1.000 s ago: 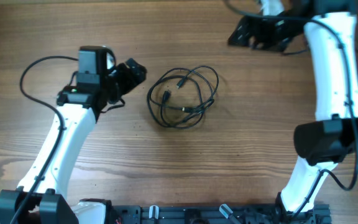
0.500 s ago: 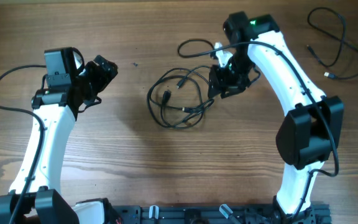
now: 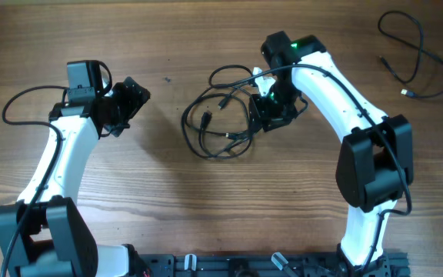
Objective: Untangle cables
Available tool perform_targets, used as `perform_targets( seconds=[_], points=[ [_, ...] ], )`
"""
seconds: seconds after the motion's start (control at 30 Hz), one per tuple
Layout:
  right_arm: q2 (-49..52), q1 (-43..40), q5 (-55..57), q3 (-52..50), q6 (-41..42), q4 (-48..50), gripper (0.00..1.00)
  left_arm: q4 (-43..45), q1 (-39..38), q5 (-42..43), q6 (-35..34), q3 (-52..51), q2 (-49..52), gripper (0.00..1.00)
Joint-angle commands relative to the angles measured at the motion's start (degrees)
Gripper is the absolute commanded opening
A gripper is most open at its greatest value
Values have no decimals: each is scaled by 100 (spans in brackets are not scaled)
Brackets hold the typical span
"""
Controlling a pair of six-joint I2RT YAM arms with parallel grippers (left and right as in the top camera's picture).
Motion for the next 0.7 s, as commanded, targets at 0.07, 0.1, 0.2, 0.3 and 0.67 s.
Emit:
perform_targets(
  seconds=[0.07,0.1,0.2,0.3,0.67],
  points=[
    [55,190,-142,-15,267,175,15,-22,20,28,111,0,44,90],
    [55,197,-144,-15,275,245,5,-22,20,28,111,0,44,90],
    [50,199,-149,140,229,555,4,-22,20,31,111,0,44,90],
    [-15,199,-564,820,-264,605,4,-22,20,79,114,0,44,87],
    [-1110,199,-970,2485,-846,673,4,24,20,354,116,2,44,87]
  ],
)
